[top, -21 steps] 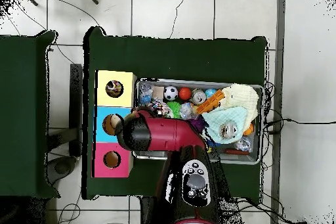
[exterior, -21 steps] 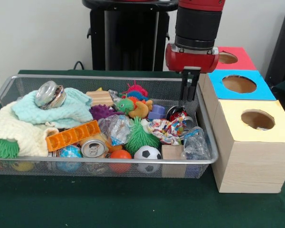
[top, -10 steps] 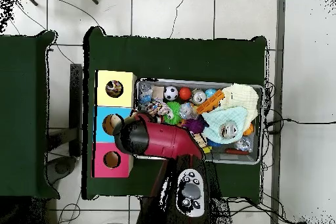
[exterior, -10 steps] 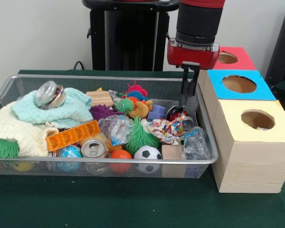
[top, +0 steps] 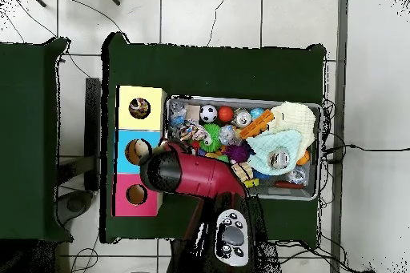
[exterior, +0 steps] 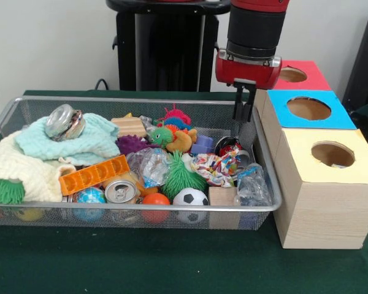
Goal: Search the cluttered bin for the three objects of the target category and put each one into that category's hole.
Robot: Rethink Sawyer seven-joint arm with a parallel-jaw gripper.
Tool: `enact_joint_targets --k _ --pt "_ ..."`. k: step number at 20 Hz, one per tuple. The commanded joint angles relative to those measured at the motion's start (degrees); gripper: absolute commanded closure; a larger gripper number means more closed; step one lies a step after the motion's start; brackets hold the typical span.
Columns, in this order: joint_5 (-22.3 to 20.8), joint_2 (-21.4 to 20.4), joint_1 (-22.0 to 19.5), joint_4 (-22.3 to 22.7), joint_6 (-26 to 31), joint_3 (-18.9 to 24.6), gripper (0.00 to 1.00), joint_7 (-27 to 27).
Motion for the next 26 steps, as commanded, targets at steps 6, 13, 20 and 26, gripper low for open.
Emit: enact_joint_targets --k 6,13,20,26 --pt "1.24 0.65 -2.58 2.39 -3.24 2.35 1.0 10.82" --pt "-0.94 0.71 -3.25 0.38 -4.14 2.85 0.0 7.91" --pt "-1.76 1.04 -4.91 0.45 -6.74 4.61 0.0 7.38" --pt "-1.26 1.09 -5.64 -1.32 -3.7 5.46 0.0 6.11"
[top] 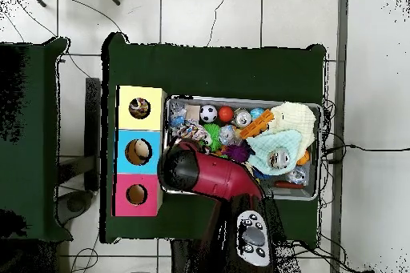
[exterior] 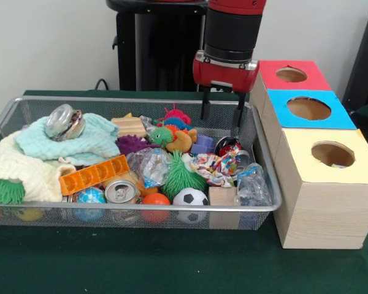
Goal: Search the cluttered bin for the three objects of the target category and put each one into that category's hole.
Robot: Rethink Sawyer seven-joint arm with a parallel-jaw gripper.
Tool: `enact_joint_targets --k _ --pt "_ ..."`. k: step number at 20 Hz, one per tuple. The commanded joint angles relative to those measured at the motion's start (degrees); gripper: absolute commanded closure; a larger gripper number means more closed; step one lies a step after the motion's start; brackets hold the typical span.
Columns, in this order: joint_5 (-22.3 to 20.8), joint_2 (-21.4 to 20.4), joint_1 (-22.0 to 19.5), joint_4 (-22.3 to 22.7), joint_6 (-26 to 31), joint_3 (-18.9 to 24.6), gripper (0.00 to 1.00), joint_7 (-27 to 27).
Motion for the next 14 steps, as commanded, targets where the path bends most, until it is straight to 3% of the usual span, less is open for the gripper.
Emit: enact_joint_targets --k 1,14 --pt "-1.21 1.01 -1.77 -1.99 -2.36 5.09 0.0 6.15" --pt "-2.76 2.81 -2.08 -4.3 0.89 6.17 0.0 2.69"
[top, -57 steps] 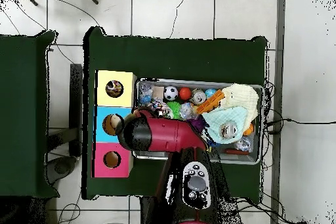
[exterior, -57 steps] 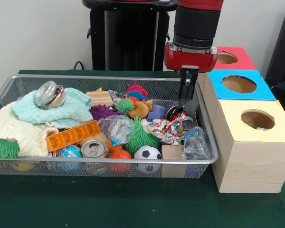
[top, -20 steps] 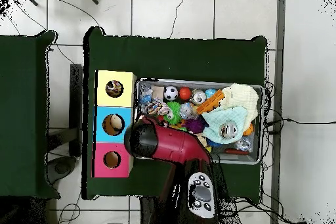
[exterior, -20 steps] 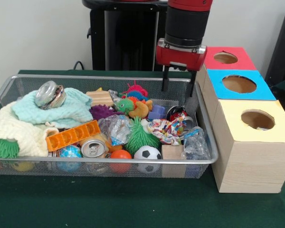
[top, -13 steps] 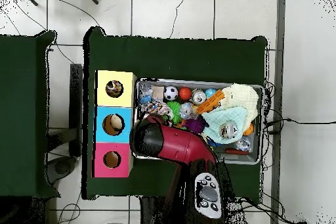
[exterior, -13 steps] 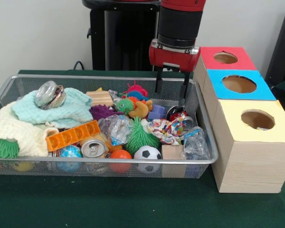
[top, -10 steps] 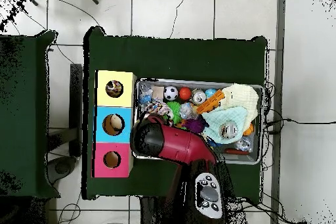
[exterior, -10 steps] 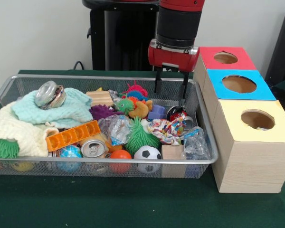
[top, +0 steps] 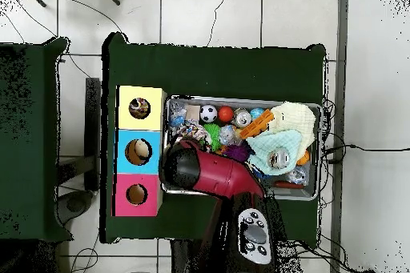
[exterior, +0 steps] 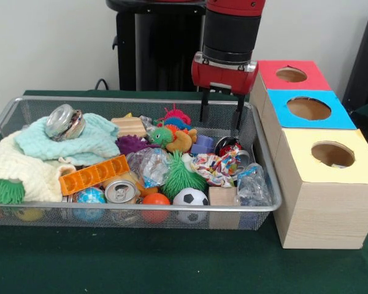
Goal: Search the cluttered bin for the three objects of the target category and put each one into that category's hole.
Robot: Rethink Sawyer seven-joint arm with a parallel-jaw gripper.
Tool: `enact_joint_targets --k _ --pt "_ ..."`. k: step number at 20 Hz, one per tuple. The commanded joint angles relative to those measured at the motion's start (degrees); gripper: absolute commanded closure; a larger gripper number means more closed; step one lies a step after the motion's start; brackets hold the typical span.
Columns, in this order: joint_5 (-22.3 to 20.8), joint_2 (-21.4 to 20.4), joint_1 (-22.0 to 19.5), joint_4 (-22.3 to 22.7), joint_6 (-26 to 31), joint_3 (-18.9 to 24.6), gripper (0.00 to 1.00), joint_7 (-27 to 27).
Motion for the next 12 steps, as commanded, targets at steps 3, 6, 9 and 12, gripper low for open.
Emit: enact_joint_targets --k 3,6,9,12 --pt "-3.12 3.17 -2.12 -3.45 -0.46 6.54 0.0 2.61" --pt "-3.45 3.88 -2.98 -4.12 -0.6 7.23 0.0 1.83" --pt "-3.96 4.66 -4.75 -4.26 -1.64 8.69 0.0 1.17" --pt "-4.71 5.51 -5.84 -4.63 -2.53 9.85 0.0 1.28"
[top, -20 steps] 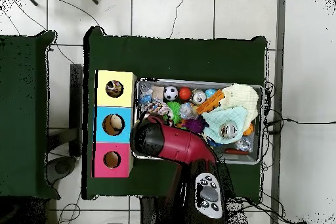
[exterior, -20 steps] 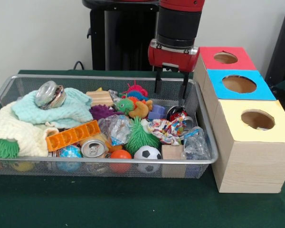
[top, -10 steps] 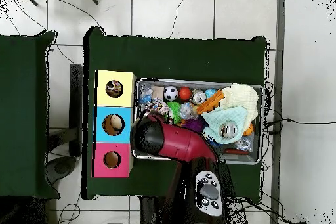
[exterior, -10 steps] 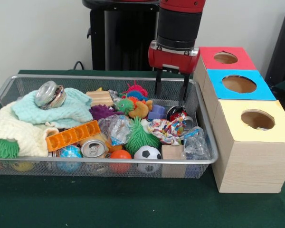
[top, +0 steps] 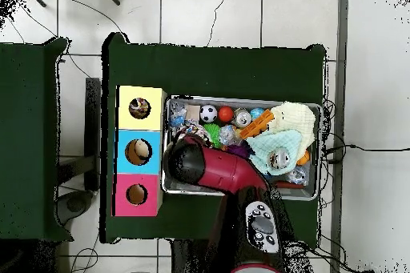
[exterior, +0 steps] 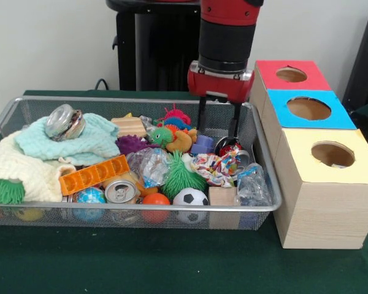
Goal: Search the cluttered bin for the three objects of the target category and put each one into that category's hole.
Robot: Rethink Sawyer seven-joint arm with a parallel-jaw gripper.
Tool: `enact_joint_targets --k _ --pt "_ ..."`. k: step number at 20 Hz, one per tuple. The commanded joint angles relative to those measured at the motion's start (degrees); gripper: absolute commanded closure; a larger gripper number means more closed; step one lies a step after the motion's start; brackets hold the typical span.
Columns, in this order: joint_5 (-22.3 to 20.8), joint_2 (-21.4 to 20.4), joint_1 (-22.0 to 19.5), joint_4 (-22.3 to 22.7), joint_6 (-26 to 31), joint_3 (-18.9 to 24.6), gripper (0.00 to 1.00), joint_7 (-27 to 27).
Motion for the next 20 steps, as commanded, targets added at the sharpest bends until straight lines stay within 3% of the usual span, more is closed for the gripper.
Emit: enact_joint_targets --k 1,20 --pt "-3.53 4.37 -3.41 -3.8 -2.65 7.7 0.0 1.38" --pt "-5.73 7.85 -3.15 -6.96 -4.76 8.18 0.0 4.1"
